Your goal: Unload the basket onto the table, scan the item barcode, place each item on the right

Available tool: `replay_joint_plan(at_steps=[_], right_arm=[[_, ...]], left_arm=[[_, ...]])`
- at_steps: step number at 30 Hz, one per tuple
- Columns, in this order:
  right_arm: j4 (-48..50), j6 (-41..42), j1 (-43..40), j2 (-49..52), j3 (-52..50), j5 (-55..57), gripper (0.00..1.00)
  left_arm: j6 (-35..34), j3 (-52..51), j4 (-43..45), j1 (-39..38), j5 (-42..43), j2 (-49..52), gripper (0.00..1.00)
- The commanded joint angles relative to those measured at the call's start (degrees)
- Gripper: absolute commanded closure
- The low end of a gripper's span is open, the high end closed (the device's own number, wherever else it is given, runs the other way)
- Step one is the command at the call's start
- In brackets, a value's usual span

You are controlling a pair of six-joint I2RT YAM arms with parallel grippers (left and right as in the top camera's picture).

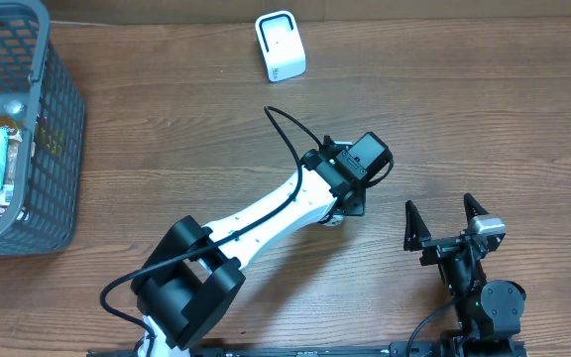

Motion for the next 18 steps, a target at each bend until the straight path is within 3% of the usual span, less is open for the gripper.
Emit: replay_joint_plan(at_steps=[1, 4, 11, 18], right_arm=[[0.2, 0.0, -0.1, -0.5, -0.6, 0.5, 0.0], [0.2, 0.0, -0.1, -0.5, -0.6, 0.5, 0.0], [0.2, 0.0, -0.1, -0.5, -0.6, 0.5, 0.0], [0.2, 0.0, -0.1, -0.5, -0.6, 0.5, 0.0]], left_arm=[[-0.6, -0.1, 0.4, -0.1, 0.8, 0.3, 0.21], [-0.4, -0.1, -0.1, -0.2, 2.1, 0.3, 0.0], [-0.2, 0.8, -1.9, 0.0, 2.2, 0.1, 0.0], [6.2, 10.7, -10.5, 1.1, 2.0, 0.1, 0.0]])
